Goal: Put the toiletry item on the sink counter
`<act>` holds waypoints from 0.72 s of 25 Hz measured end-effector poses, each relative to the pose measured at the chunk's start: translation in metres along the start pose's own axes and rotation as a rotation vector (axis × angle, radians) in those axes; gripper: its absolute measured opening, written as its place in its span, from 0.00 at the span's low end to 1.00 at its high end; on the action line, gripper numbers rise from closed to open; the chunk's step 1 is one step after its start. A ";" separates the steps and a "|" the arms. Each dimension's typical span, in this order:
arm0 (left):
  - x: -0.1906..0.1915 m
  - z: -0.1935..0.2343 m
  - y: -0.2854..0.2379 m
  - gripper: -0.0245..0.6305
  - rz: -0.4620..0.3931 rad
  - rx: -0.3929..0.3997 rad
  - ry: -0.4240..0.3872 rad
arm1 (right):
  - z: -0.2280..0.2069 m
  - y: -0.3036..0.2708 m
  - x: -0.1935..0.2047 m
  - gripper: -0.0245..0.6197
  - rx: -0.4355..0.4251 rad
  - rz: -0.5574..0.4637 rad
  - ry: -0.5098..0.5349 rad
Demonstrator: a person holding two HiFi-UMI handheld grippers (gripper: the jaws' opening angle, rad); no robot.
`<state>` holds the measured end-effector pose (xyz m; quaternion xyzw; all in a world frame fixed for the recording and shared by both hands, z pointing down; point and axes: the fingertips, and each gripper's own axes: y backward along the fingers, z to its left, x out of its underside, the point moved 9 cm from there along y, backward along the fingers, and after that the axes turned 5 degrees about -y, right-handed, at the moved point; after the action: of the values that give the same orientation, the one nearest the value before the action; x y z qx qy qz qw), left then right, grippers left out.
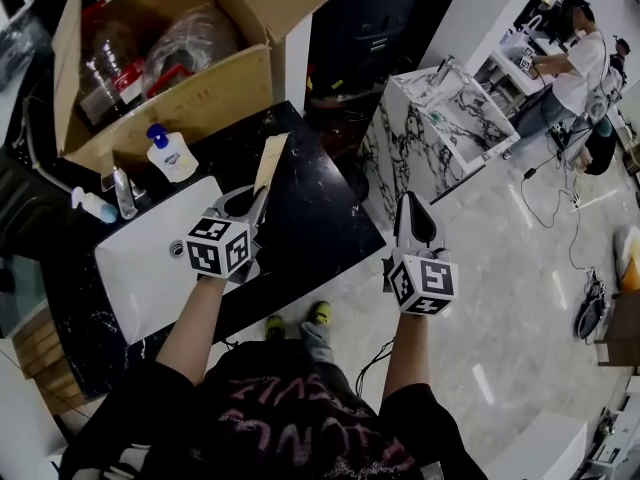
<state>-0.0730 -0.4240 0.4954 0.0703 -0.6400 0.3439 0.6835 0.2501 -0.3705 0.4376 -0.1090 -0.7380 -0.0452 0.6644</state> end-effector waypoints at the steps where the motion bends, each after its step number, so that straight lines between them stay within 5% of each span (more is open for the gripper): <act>1: 0.003 0.000 -0.003 0.08 0.010 0.001 0.000 | -0.001 -0.001 0.001 0.05 0.000 0.003 0.000; 18: 0.047 0.000 -0.040 0.08 0.187 -0.025 0.051 | -0.021 -0.004 0.017 0.05 0.015 0.058 -0.010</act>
<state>-0.0528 -0.4361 0.5529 -0.0069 -0.6302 0.3999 0.6655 0.2679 -0.3775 0.4568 -0.1257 -0.7380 -0.0198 0.6626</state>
